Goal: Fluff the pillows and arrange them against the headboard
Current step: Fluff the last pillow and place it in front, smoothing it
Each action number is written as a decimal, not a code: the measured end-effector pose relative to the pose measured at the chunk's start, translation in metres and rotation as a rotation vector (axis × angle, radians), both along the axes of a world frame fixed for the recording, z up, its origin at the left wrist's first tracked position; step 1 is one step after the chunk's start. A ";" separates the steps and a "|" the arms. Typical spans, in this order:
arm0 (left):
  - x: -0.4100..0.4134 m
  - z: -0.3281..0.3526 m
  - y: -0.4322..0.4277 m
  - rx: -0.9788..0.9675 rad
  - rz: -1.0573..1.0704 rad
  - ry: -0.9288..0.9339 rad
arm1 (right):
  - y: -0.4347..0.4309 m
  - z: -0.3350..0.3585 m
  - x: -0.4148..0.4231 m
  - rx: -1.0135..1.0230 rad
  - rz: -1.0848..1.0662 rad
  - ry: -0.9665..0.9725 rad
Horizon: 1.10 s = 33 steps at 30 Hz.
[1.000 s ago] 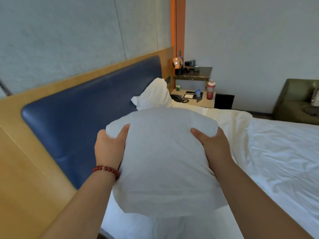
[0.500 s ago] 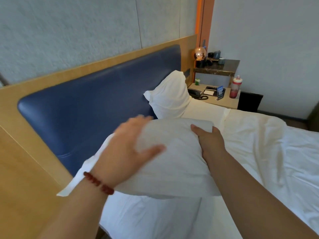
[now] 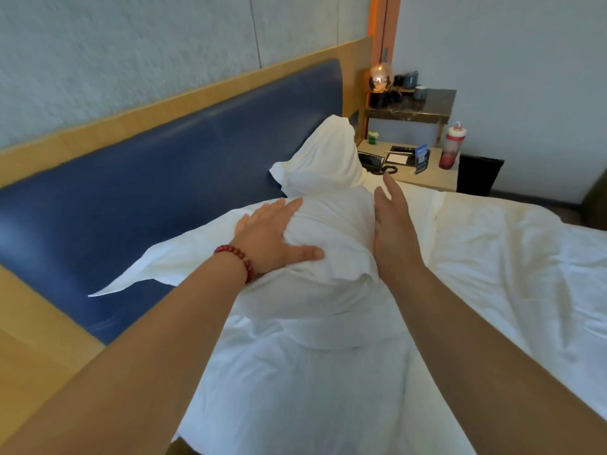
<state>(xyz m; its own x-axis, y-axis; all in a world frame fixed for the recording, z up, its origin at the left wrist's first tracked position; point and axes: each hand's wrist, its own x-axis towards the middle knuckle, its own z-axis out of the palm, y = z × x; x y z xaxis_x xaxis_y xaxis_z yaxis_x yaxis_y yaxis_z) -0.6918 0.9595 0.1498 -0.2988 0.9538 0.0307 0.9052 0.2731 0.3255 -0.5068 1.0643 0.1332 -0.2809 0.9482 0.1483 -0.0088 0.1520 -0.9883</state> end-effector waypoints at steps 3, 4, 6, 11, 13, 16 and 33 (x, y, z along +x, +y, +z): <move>-0.022 -0.001 0.039 0.097 0.059 -0.070 | -0.017 -0.013 -0.014 0.204 -0.153 -0.027; -0.030 -0.001 0.053 0.120 0.077 -0.103 | -0.018 -0.020 -0.022 0.262 -0.148 -0.076; -0.045 -0.001 0.081 0.151 0.061 -0.160 | -0.006 -0.036 -0.041 0.286 -0.122 -0.175; -0.072 -0.010 0.114 0.153 -0.178 -0.352 | 0.053 -0.044 -0.078 0.181 -0.153 -0.353; -0.079 -0.015 0.126 0.092 -0.239 -0.189 | 0.071 -0.051 -0.092 0.159 -0.132 -0.409; -0.091 -0.030 0.143 0.047 -0.270 0.049 | 0.087 -0.064 -0.110 0.134 -0.050 -0.507; -0.110 -0.113 0.241 -0.057 -0.174 0.146 | 0.055 -0.251 -0.078 -0.615 -0.549 -0.438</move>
